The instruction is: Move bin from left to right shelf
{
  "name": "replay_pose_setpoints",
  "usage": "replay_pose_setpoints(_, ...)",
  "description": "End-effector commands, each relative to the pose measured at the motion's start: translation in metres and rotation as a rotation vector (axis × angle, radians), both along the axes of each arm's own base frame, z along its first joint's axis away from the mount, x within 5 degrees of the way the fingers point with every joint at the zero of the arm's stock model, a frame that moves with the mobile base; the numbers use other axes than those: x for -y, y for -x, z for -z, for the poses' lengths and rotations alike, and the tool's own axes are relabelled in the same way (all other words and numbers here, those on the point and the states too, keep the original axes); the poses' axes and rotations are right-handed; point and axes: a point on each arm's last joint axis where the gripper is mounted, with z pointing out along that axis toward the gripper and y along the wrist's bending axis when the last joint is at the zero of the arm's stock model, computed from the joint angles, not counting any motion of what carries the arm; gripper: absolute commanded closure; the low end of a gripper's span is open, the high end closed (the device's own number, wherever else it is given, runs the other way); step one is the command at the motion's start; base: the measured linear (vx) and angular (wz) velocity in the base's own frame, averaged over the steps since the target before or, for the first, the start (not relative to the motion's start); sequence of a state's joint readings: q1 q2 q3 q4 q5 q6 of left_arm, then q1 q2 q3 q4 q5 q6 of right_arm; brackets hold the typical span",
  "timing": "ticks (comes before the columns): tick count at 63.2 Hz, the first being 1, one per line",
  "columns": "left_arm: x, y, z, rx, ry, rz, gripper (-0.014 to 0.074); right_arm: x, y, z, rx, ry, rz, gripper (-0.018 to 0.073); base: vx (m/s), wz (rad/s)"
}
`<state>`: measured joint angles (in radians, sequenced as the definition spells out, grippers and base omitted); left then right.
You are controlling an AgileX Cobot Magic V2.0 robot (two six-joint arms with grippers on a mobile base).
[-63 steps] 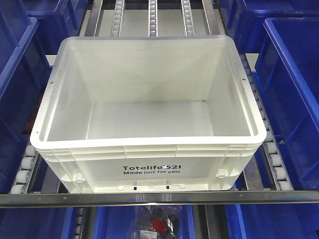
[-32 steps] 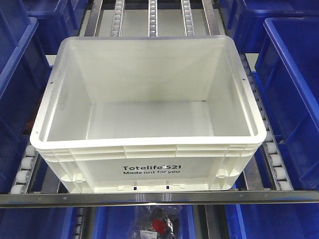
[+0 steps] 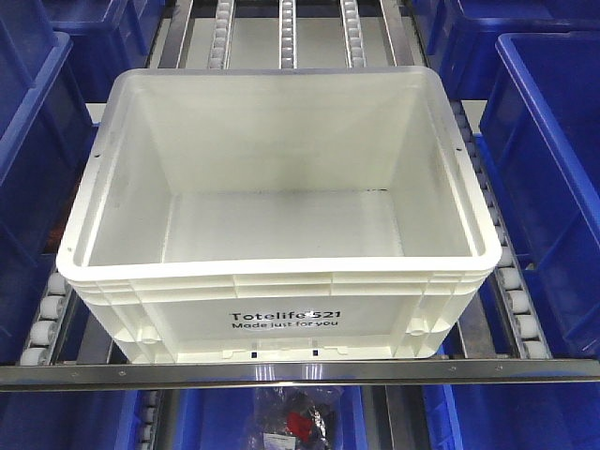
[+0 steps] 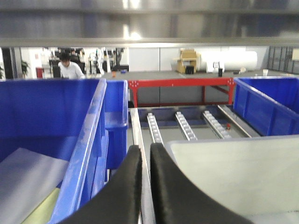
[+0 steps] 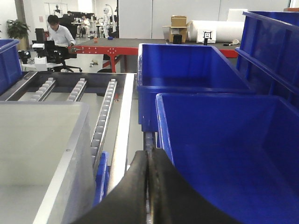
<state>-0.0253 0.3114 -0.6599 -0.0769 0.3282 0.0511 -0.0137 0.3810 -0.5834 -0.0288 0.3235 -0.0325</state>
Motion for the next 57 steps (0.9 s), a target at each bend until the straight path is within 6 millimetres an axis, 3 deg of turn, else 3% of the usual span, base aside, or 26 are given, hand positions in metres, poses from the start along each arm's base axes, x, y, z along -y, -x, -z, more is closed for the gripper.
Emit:
replay_pose_setpoints(1, 0.000, 0.001, -0.015, 0.086, 0.024, 0.004, 0.0565, 0.000, -0.001, -0.016, 0.085, 0.006, -0.002, 0.0568, 0.00, 0.00)
replay_pose_setpoints(14, 0.000, 0.001, -0.013, 0.064, 0.022, 0.006, 0.0553, 0.000, -0.001, -0.012, 0.041, 0.022, 0.004, 0.0556, 0.00, 0.00)
replay_pose_setpoints(21, 0.000, 0.001, -0.013, 0.058, 0.022, 0.006, 0.0475, 0.000, -0.001, -0.012, 0.042, 0.050, 0.004, 0.0482, 0.00, 0.00)
replay_pose_setpoints(29, 0.000, 0.001, -0.013, 0.060, 0.022, 0.006, 0.0278, 0.000, -0.001, -0.012, 0.047, 0.072, 0.004, 0.0307, 0.00, 0.00)
replay_pose_setpoints(37, 0.000, 0.001, -0.013, 0.061, 0.022, 0.006, 0.0078, 0.000, -0.001, -0.013, 0.058, 0.076, 0.003, 0.0071, 0.00, 0.00)
replay_pose_setpoints(43, 0.000, 0.000, -0.013, 0.058, 0.014, 0.005, -0.0010, 0.000, -0.001, -0.013, 0.059, 0.072, 0.003, -0.0048, 0.00, 0.00)
replay_pose_setpoints(49, 0.001, -0.010, -0.013, 0.006, 0.009, 0.006, -0.0027, 0.000, -0.007, -0.014, 0.025, 0.061, 0.000, -0.0096, 0.00, 0.00)
replay_pose_setpoints(57, 0.002, -0.035, -0.021, -0.201, -0.049, 0.018, -0.0009, 0.000, -0.023, -0.023, -0.133, 0.032, -0.008, -0.0074, 0.00, 0.00)
